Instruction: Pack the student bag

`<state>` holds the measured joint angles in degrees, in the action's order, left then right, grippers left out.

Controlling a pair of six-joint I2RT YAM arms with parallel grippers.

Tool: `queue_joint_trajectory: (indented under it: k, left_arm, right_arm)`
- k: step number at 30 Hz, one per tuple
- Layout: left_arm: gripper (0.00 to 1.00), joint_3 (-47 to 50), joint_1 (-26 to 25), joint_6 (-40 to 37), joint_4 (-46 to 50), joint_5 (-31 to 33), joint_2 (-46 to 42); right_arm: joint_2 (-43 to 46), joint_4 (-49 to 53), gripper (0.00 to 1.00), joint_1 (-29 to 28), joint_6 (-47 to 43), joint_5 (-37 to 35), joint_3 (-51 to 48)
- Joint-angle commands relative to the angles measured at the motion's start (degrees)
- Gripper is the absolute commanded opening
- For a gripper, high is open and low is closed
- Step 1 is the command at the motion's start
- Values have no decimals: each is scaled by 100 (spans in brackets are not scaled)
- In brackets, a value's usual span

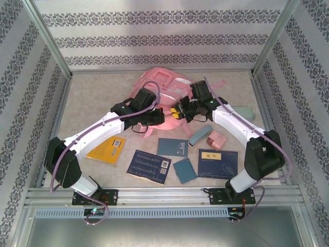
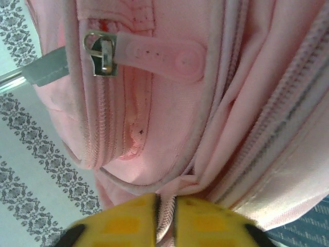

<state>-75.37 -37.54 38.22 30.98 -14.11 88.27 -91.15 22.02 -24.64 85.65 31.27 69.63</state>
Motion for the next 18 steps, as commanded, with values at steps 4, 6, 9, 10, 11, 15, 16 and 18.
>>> queue_joint_trajectory:
  k: [4, 6, 9, 10, 11, 15, 16, 18]
  left_arm:
    - [0, -188, -148, -180, 24, 190, -172]
    - [0, -158, -148, -263, 137, 313, -211]
    - [0, -64, -141, -393, 270, 494, -306]
    - [0, -25, -127, -442, 300, 520, -332]
    - [0, 11, -116, -479, 339, 552, -354]
    - [0, 203, -29, -563, 455, 619, -443]
    - [0, 274, 7, -552, 455, 628, -476]
    - [0, 400, 94, -543, 411, 624, -554]
  right_arm:
    - [-148, 69, 0, -7, -558, -202, 336]
    - [-131, 251, 0, 52, -777, -235, 397]
    - [-122, 511, 0, 170, -1169, -236, 493]
    - [-122, 586, 0, 214, -1337, -219, 523]
    - [-126, 668, 0, 259, -1468, -215, 549]
    - [-153, 977, 0, 396, -1947, -160, 694]
    - [-164, 1028, 0, 415, -2057, -116, 725]
    - [-199, 1140, 0, 457, -2271, -57, 786]
